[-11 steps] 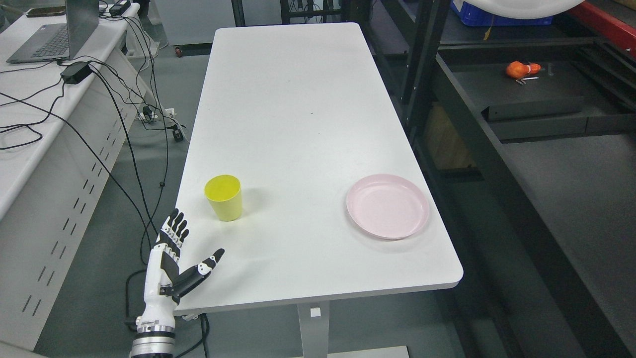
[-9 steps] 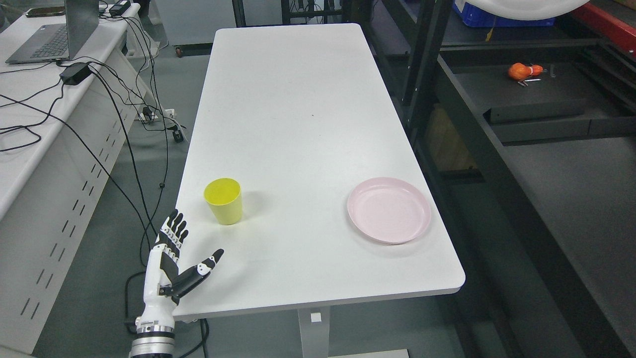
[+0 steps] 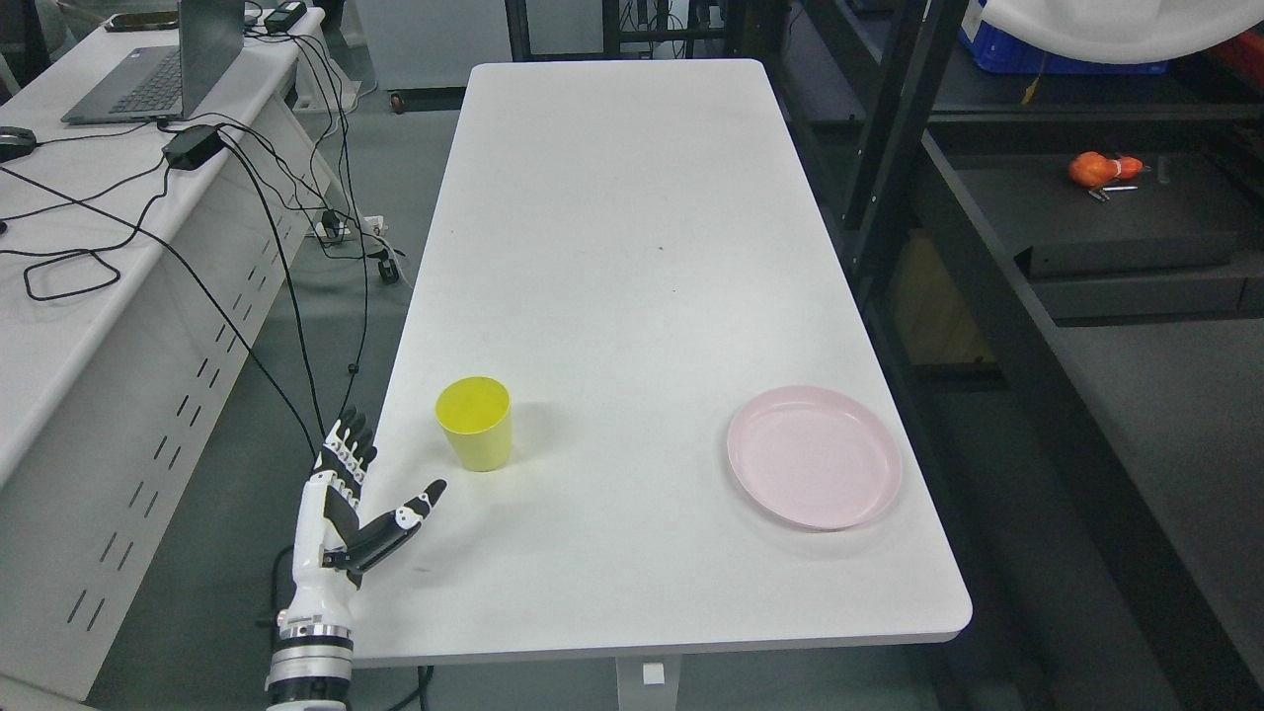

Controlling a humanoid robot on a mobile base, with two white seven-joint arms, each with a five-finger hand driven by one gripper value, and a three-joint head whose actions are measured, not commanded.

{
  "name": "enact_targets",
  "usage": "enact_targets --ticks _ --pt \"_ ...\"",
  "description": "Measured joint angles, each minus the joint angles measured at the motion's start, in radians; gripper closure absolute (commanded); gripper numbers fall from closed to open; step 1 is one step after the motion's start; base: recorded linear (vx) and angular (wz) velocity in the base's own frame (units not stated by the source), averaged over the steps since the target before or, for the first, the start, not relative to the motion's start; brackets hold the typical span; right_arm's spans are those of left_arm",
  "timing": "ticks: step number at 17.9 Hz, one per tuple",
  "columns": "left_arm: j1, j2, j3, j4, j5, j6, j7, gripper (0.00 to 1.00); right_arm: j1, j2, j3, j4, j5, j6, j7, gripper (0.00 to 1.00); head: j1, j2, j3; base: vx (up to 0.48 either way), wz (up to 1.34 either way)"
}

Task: Place yellow IKEA cup on middle right shelf
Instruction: 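Reach the left hand toward the yellow cup on the table, then close the left hand around the yellow cup and lift it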

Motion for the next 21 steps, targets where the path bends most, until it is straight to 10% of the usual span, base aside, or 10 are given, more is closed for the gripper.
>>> enact_targets --ticks 21 --pt "-0.179 0.000 -0.194 0.233 0.028 -0.004 -0.002 0.01 0.000 0.000 0.000 0.000 0.000 0.000 0.000 0.01 0.0000 0.000 0.000 0.004 0.00"
